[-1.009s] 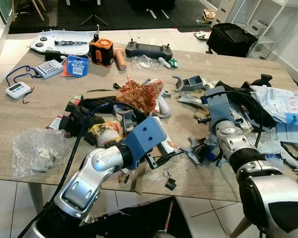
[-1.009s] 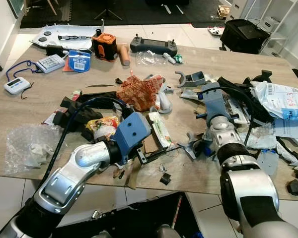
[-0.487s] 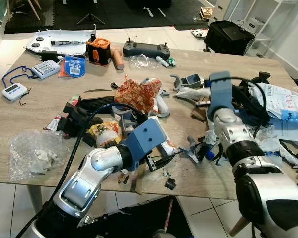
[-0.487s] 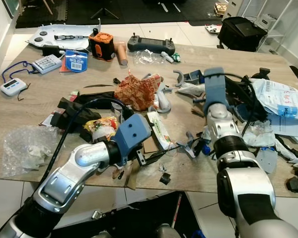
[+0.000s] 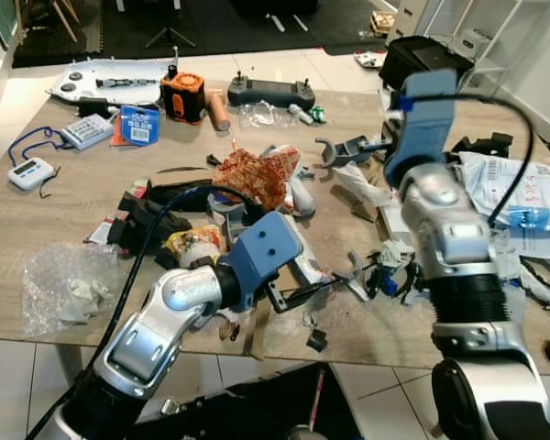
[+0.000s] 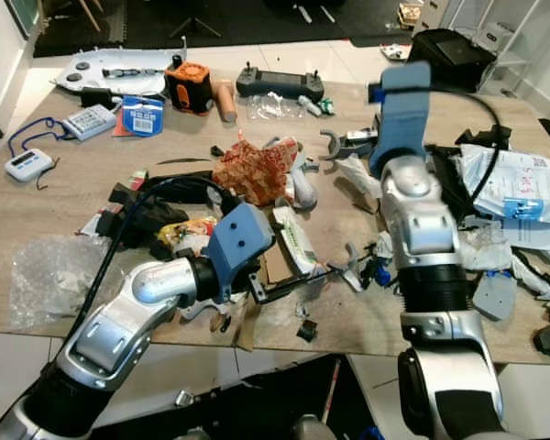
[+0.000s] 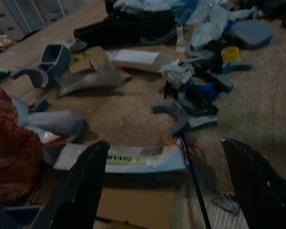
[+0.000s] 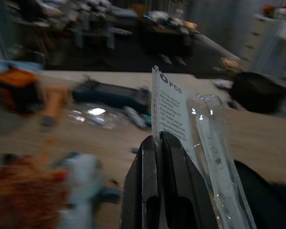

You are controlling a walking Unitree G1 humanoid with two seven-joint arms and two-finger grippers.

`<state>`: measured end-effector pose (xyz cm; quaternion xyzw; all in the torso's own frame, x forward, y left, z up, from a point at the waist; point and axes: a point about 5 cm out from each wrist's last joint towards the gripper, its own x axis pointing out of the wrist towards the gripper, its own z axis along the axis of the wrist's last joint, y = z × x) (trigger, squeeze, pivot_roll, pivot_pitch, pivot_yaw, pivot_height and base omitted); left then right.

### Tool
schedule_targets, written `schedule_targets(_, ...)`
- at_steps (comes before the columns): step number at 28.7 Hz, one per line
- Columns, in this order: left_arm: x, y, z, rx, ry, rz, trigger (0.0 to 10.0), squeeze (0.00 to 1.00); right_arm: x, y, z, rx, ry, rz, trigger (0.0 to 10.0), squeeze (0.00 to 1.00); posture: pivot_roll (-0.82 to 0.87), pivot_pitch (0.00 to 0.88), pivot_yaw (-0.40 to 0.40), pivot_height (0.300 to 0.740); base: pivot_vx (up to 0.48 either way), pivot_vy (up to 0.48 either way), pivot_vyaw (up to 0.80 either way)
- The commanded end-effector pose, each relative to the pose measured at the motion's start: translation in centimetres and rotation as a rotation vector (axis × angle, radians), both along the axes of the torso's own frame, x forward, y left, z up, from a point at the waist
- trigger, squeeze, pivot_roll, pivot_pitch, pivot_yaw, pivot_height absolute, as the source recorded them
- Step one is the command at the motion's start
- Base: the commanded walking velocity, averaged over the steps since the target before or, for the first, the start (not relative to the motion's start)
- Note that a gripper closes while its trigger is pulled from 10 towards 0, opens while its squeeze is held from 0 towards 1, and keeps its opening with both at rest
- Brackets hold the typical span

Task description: Picking trash to rubbish bin

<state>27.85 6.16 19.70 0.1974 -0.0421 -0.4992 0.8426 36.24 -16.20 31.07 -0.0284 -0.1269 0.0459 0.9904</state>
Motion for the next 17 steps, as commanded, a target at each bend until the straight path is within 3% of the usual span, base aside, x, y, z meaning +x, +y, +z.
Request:
schedule_targets(1, 0.0, 0.1, -0.1, 0.006, 0.0, -0.011, 10.0, 0.0, -0.7, -0.1, 1.2, 0.01, -0.016, 0.086, 0.7, 0.0, -0.01, 0.143, -0.023, 0.74, 0.0, 0.0, 0.0)
schedule_targets(3, 0.0, 0.0, -0.1, 0.005, -0.002, -0.01, 10.0, 0.0, -1.0, -0.3, 1.8, 0.018, -0.016, 0.144, 0.7, 0.0, -0.01, 0.143, -0.023, 0.74, 0.0, 0.0, 0.0)
schedule_targets(4, 0.1, 0.0, -0.1, 0.003, -0.006, -0.008, 10.0, 0.0, -1.4, -0.9, 1.8, -0.009, 0.005, 0.191, 0.0, 0.0, -0.01, 0.143, -0.023, 0.74, 0.0, 0.0, 0.0)
schedule_targets(7, 0.2, 0.0, 0.0, -0.001, -0.01, -0.002, 10.0, 0.0, -1.8, -1.9, 1.5, -0.035, 0.045, 0.232, 0.0, 0.0, -0.01, 0.143, -0.023, 0.74, 0.0, 0.0, 0.0)
schedule_targets(9, 0.4, 0.1, 0.0, -0.004, -0.014, 0.007, 10.0, 0.0, -3.1, -3.5, 0.0, -0.16, 0.16, 0.289, 0.0, 0.0, -0.02, 0.129, -0.023, 0.74, 0.0, 0.0, 0.0)
schedule_targets(12, 0.4, 0.2, 0.0, -0.004, -0.015, 0.009, 10.0, 0.0, -3.6, -4.0, -1.0, -0.22, 0.221, 0.311, 0.0, 0.0, -0.02, 0.129, -0.023, 0.74, 0.0, 0.0, 0.0)
schedule_targets(14, 0.4, 0.3, -0.1, 0.0, -0.014, 0.011, 10.0, 0.0, -4.9, -5.1, -3.8, -0.422, 0.384, 0.328, 0.0, 0.0, -0.02, 0.129, -0.023, 0.74, 0.0, 0.0, 0.0)
schedule_targets(15, 0.4, 0.3, -0.1, 0.0, -0.014, 0.011, 10.0, 0.0, -4.9, -5.1, -3.8, -0.422, 0.384, 0.328, 0.0, 0.0, -0.02, 0.129, -0.023, 0.74, 0.0, 0.0, 0.0)
schedule_targets(17, 0.5, 0.3, -0.1, 0.002, -0.014, 0.012, 10.0, 0.0, -5.6, -5.6, -5.9, -0.48, 0.496, 0.346, 0.0, 0.0, -0.02, 0.129, -0.023, 0.74, 0.0, 0.0, 0.0)
